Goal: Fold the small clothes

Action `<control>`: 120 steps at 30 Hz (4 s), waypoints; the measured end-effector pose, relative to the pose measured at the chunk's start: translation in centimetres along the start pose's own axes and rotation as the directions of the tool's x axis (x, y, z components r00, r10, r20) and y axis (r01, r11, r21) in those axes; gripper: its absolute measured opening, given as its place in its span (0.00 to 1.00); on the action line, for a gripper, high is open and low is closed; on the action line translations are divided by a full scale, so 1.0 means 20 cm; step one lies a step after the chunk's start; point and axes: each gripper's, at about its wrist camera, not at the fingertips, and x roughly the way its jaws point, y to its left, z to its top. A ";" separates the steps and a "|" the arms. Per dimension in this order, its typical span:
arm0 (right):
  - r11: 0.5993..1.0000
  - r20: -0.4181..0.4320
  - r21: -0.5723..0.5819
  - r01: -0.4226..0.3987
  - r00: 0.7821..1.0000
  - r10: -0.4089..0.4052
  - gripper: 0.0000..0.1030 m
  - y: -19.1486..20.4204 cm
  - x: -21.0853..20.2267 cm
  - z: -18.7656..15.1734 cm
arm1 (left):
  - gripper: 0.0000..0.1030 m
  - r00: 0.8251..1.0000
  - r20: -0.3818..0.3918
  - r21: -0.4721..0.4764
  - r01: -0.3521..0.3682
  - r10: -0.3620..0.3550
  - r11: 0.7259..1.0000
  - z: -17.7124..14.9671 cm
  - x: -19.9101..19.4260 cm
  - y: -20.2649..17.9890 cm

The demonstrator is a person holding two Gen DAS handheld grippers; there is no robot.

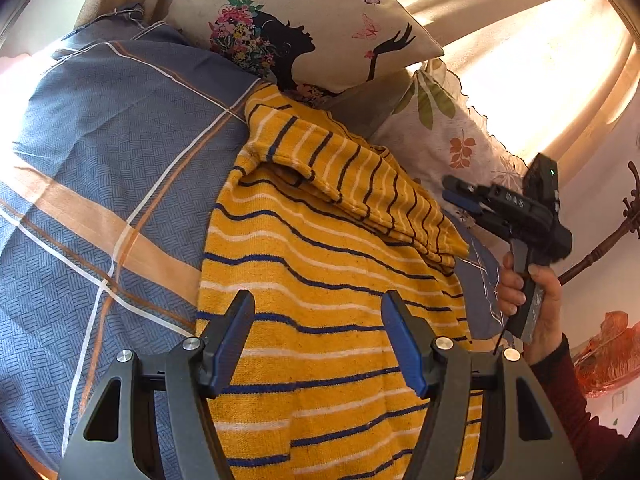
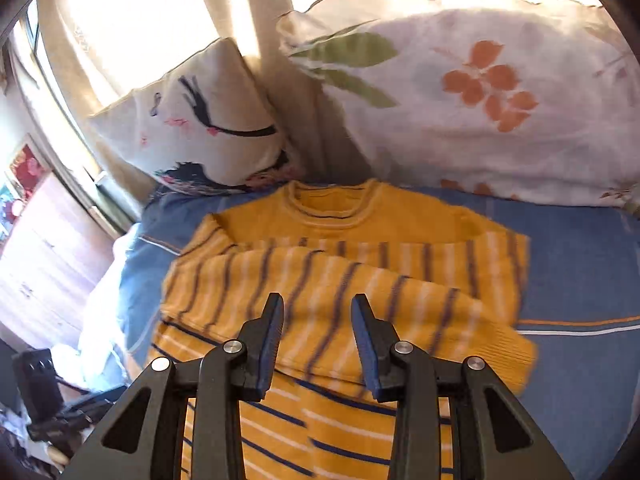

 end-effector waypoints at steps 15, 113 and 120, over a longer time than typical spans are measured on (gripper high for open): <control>0.948 -0.261 -0.318 0.021 0.959 -0.109 0.53 0.67 1.06 0.27 | 0.62 1.000 0.005 -0.050 0.018 -0.017 0.999 -0.09 -0.11 0.13; 0.908 0.046 0.364 -0.210 0.977 0.208 0.13 -0.07 -0.63 -1.51 | 0.08 0.979 -0.167 -0.076 0.103 -0.114 0.992 -0.55 -0.12 -0.05; 0.843 0.182 0.353 -0.406 0.913 0.364 0.11 -0.08 -0.77 -1.34 | 0.08 0.987 0.001 0.043 0.159 -0.159 0.986 -0.35 -0.37 -0.23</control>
